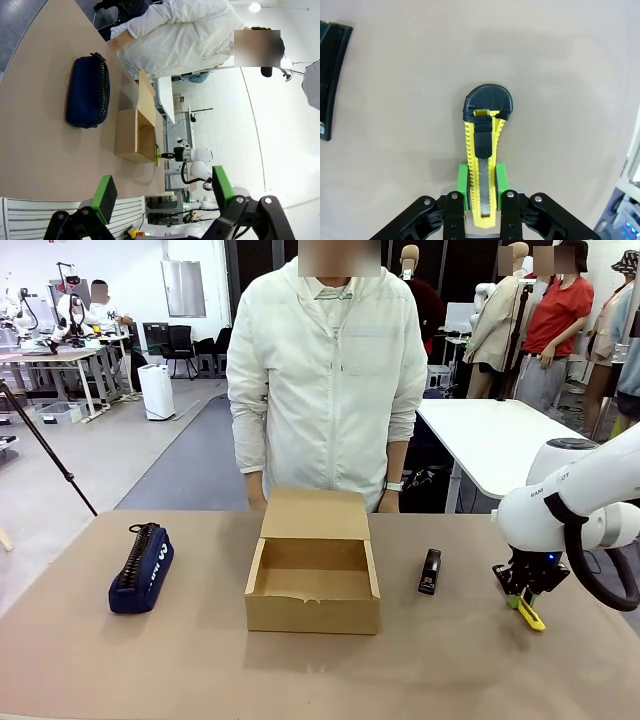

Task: Pack the items into the box.
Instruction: Pick up the item indicated by the person and place it inside the Mailer Box.

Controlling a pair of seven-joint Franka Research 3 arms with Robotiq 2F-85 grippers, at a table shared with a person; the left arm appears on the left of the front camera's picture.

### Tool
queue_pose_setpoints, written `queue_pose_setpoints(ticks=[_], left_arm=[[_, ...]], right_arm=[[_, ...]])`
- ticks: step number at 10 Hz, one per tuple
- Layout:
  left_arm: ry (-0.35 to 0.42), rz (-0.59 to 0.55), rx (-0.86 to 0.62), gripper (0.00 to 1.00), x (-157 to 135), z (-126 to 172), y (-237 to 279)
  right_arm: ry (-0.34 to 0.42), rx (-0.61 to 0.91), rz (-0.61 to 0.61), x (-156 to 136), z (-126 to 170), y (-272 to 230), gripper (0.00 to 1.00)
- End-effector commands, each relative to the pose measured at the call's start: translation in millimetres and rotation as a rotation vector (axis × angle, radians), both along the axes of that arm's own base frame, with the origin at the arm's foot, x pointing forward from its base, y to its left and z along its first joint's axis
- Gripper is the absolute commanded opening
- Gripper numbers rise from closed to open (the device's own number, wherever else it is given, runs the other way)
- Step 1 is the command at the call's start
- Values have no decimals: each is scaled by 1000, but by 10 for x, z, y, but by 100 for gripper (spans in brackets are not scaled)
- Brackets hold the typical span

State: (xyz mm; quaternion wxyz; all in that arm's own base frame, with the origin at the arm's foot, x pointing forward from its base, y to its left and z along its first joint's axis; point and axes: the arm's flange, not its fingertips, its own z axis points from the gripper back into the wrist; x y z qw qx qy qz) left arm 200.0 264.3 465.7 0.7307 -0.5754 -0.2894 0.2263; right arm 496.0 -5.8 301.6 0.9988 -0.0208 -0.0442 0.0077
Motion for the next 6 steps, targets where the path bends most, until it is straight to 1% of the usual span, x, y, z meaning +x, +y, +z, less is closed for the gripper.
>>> queue_pose_setpoints(ticks=[1,2,4,5,6], left_arm=[[-28,0,-10,100,-10,11,11],[-28,0,-10,100,-10,11,11],[-28,0,-10,100,-10,11,11],[-28,0,-10,100,-10,11,11],[-28,0,-10,100,-10,11,11]], right_arm=[[-43,-7,9,-30,485,24,0],[-59,6,26,-32,903,33,0],[-84,25,46,-109,1624,60,0],[-84,41,34,-141,1982,36,0],[-94,32,21,-152,2116,36,0]])
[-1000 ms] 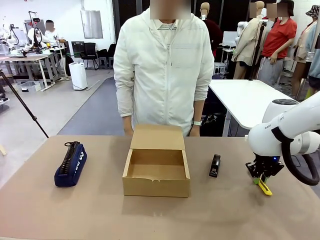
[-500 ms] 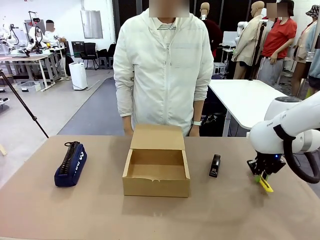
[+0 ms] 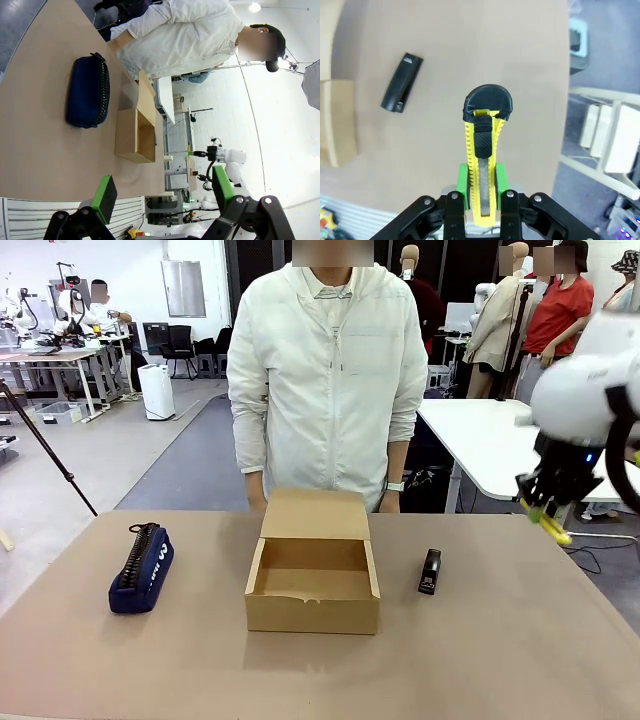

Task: Pack the items into the box.
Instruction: Pick up the item indicated by the person and place it inside the Mailer Box.

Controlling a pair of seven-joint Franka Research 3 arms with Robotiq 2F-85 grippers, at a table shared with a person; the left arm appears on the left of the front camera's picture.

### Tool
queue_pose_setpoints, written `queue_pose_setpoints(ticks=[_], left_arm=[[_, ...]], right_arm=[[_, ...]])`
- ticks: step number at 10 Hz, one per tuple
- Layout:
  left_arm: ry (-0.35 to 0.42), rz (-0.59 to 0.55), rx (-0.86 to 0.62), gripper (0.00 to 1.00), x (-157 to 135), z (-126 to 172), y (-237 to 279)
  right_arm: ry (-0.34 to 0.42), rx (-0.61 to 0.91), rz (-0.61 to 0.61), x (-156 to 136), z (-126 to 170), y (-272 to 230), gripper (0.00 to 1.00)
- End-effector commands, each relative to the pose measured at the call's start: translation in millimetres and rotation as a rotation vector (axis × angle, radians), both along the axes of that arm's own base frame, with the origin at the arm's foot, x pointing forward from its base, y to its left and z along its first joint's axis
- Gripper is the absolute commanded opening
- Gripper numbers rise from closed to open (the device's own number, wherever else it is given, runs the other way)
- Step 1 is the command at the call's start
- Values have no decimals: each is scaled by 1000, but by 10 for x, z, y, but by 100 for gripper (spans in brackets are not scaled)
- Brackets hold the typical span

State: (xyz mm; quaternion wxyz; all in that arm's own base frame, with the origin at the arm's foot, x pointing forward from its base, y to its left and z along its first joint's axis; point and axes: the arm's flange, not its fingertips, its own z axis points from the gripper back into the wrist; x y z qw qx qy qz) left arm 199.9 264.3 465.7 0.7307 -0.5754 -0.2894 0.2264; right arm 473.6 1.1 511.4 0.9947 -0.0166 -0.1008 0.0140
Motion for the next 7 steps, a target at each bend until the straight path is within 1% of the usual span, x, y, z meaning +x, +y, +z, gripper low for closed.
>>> queue_pose_setpoints(ticks=[1,2,5,6,7], left_arm=[[-28,0,-10,100,-9,11,10],[-28,0,-10,100,-9,11,10],[-28,0,-10,100,-9,11,10],[-28,0,-10,100,-9,11,10],[-28,0,-10,100,-9,11,10]], right_arm=[[19,-16,-20,115,2,-75,0],[0,0,0,0,0,0,0],[0,0,0,0,0,0,0],[17,-2,-4,-4,48,-13,0],[29,-68,118,136,111,245,0]])
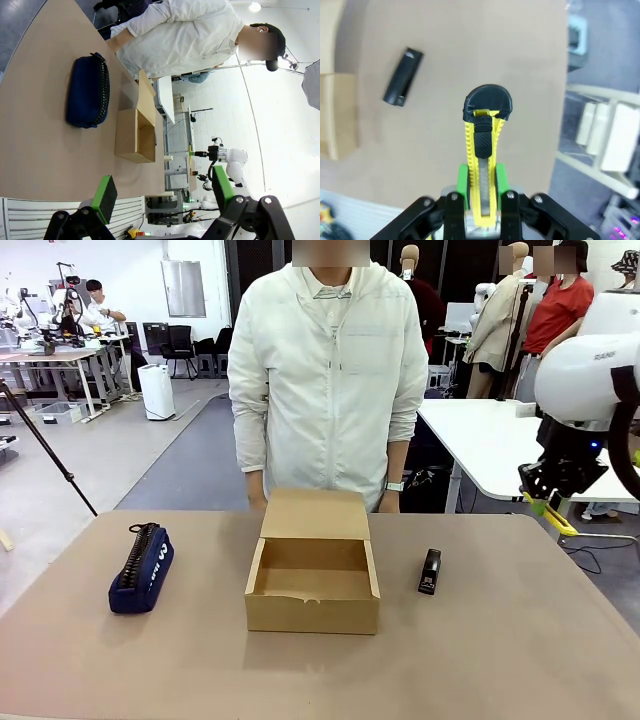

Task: Pack the items into the box.
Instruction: Pick up the item indicated by the person and place it inside the Mailer Box.

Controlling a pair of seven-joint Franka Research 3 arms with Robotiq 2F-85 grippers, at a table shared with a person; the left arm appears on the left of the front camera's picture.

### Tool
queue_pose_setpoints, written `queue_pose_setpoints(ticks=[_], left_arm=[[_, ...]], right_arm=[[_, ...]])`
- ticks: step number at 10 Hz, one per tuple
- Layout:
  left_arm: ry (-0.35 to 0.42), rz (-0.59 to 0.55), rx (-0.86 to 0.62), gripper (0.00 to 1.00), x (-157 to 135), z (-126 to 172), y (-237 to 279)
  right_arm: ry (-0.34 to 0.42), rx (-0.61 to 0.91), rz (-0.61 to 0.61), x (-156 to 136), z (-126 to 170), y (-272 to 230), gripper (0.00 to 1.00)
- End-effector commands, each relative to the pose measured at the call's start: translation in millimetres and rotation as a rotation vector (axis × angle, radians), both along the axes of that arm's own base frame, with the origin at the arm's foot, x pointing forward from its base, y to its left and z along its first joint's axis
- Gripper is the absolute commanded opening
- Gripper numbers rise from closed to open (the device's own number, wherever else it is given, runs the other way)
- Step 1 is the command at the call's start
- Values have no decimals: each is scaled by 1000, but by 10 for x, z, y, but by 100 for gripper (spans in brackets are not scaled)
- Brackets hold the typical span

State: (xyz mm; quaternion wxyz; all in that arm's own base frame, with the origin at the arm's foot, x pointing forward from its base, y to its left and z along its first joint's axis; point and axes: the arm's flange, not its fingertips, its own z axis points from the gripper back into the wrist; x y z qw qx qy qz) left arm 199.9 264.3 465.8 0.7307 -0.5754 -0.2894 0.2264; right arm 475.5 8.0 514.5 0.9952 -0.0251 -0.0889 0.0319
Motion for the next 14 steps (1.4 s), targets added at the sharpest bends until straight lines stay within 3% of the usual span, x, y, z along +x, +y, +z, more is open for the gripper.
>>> queue_pose_setpoints(ticks=[1,4,6,8,11,14], left_arm=[[-28,0,-9,100,-9,11,10],[-28,0,-9,100,-9,11,10],[-28,0,-9,100,-9,11,10],[-28,0,-9,100,-9,11,10],[-28,0,-9,100,-9,11,10],[-28,0,-9,100,-9,11,10]], right_arm=[[9,-93,229,343,130,527,0],[83,-126,767,926,-61,1965,0],[87,-127,1112,926,-370,2840,0],[-24,-73,1359,733,-603,3510,0],[70,-54,1440,461,-834,3770,0],[78,-72,1435,371,-821,3733,0]])
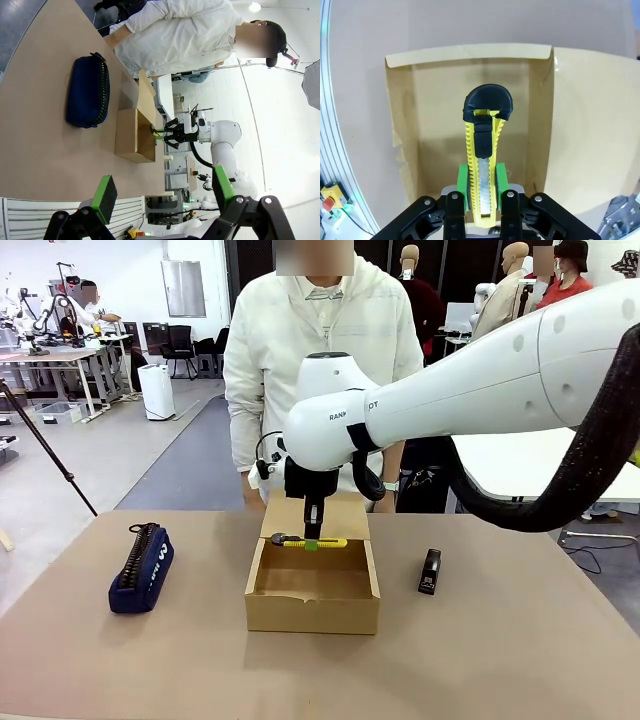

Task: Pack the items into the box.
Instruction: Pick up the item indicated by the person and place it inside the Mailer Box.

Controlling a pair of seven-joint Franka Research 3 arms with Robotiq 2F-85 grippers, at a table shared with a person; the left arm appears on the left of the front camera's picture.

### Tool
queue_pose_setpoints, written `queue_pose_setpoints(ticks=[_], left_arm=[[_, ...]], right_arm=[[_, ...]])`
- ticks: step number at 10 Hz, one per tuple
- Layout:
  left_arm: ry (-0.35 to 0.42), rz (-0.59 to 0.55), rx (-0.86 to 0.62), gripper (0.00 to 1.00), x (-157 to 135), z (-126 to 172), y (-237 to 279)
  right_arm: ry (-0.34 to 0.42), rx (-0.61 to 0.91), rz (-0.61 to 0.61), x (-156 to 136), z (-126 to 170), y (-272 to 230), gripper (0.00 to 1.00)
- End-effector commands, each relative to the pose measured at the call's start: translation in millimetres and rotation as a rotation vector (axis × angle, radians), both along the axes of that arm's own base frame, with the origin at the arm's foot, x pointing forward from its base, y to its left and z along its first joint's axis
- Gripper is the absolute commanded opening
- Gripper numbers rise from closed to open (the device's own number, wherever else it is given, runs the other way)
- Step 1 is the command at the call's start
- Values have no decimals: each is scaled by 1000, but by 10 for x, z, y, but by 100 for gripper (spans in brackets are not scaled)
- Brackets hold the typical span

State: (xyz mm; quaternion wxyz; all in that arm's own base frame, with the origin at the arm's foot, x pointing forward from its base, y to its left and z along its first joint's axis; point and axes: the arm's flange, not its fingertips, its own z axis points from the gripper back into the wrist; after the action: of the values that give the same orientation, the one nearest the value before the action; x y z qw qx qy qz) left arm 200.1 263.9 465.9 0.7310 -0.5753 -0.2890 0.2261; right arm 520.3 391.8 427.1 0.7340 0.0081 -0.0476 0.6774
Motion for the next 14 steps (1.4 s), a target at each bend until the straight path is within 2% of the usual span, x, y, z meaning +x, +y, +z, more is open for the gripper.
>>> queue_pose_setpoints(ticks=[1,3,5,6,8,9,10,11,14], left_arm=[[-28,1,-10,100,-11,9,14],[-28,1,-10,100,-11,9,14],[-28,1,-10,100,-11,9,14],[-28,1,-10,100,-11,9,14],[-28,1,-10,100,-11,9,14],[-28,1,-10,100,-11,9,14],[-28,1,-10,100,-11,9,14],[-28,1,-10,100,-11,9,14],[-28,1,-10,100,-11,9,14]], right_arm=[[4,10,9,-102,-3,-115,0],[29,-6,-34,-160,-344,-219,0],[64,28,9,-155,-612,-280,0],[68,27,15,-171,-678,-276,0],[25,20,2,-172,-649,-293,0],[23,40,-1,-163,-649,-308,10],[25,50,-1,-170,-659,-308,68],[25,52,3,-184,-647,-294,100],[13,70,7,-182,-597,-309,100]])
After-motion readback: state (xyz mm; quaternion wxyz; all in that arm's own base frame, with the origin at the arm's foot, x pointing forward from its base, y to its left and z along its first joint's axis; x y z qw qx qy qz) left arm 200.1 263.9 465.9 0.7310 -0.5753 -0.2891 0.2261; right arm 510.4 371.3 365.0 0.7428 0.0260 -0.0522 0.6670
